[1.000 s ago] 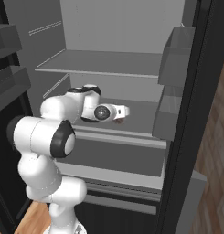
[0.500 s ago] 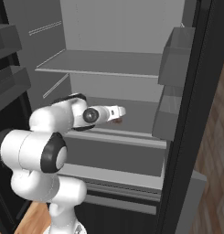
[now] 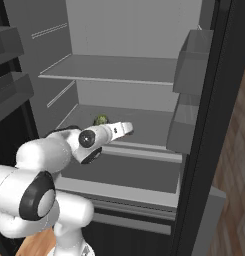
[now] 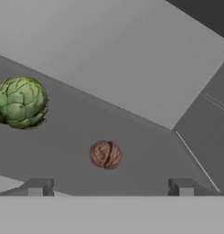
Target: Move the artichoke and walnut from the top shelf to the second highest shelf to make space. Then, place the pitcher from the counter on the cleared top shelf.
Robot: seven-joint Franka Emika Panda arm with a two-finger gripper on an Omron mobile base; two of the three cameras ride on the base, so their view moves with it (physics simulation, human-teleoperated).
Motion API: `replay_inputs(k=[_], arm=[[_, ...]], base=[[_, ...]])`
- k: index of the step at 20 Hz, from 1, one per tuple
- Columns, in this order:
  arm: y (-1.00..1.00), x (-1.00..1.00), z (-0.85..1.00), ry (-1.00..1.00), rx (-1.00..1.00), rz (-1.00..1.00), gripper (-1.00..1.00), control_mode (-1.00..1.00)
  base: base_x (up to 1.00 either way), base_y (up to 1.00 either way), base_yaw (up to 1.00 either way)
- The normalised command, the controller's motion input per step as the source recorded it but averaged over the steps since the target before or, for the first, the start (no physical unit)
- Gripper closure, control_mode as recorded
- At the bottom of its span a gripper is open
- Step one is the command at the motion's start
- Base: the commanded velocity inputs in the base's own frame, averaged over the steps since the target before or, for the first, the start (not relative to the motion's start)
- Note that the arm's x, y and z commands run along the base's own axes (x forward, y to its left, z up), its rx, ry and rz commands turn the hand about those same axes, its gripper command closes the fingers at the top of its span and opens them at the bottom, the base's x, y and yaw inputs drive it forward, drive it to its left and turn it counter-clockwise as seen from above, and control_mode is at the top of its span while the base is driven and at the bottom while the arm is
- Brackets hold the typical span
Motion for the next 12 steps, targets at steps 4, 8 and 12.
replay_inputs(k=[4,8,12], arm=[[0.00,-0.16,1.00,0.13,0.00,0.00,-1.00,-1.00],[0.00,-0.26,1.00,0.24,0.00,0.00,-1.00,-1.00],[0.01,-0.31,0.97,0.34,0.00,0.02,-1.00,-1.00]], base=[[0.00,0.00,0.00],[0.00,0.00,0.00],[0.00,0.00,0.00]])
